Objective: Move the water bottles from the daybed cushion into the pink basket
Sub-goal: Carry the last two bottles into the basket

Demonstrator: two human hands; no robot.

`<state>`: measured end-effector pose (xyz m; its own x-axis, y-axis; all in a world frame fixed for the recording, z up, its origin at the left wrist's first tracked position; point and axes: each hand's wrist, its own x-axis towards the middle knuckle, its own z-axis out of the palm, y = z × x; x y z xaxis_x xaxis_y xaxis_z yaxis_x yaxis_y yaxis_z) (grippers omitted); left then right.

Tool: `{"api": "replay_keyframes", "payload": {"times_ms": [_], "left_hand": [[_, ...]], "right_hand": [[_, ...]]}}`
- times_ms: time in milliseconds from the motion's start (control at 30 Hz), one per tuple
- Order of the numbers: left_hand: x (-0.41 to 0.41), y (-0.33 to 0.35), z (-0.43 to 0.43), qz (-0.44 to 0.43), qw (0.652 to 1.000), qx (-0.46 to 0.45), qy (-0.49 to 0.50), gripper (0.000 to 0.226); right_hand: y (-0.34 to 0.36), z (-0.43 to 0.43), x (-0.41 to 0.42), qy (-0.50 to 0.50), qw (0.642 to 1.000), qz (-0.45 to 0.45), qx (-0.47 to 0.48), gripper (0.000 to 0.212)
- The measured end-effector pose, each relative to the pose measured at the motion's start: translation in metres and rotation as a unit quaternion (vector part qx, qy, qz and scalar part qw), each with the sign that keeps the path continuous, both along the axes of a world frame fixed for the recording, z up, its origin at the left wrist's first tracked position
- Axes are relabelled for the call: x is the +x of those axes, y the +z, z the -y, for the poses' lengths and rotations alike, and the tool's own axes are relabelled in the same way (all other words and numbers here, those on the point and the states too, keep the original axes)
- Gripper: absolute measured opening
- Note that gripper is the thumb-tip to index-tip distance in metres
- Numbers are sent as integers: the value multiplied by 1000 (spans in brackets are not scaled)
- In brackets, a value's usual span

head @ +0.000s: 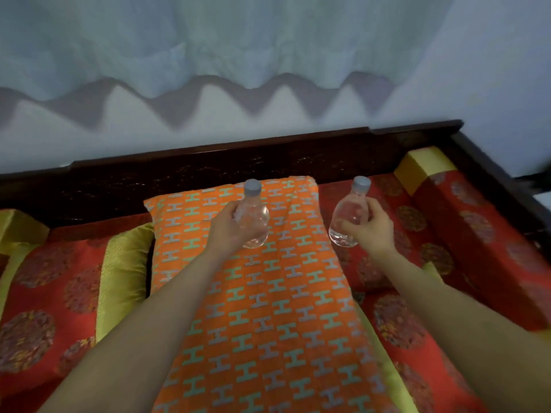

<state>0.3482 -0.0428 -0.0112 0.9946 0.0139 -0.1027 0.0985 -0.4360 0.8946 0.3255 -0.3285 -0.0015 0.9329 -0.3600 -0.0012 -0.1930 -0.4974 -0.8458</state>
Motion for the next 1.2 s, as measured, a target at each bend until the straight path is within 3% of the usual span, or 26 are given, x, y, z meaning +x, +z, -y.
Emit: {"api": "replay_keyframes", "payload": {"times_ms": [267,400,867,1200], "left_hand": [[-61,43,123,20,998,-31,-46,67],[-101,54,196,34,993,-22,-109,58],[-254,76,474,31,968,-22,-247,52],[-308,72,632,40,937,-32,-347,61]], "right_hand": [[54,90,-98,-72,996,43,16,51],[67,152,-160,-98,993,64,13,50],[81,411,-396,-221,974,39,-34,74],[78,538,-492,-299,953,44,-34,71]]}}
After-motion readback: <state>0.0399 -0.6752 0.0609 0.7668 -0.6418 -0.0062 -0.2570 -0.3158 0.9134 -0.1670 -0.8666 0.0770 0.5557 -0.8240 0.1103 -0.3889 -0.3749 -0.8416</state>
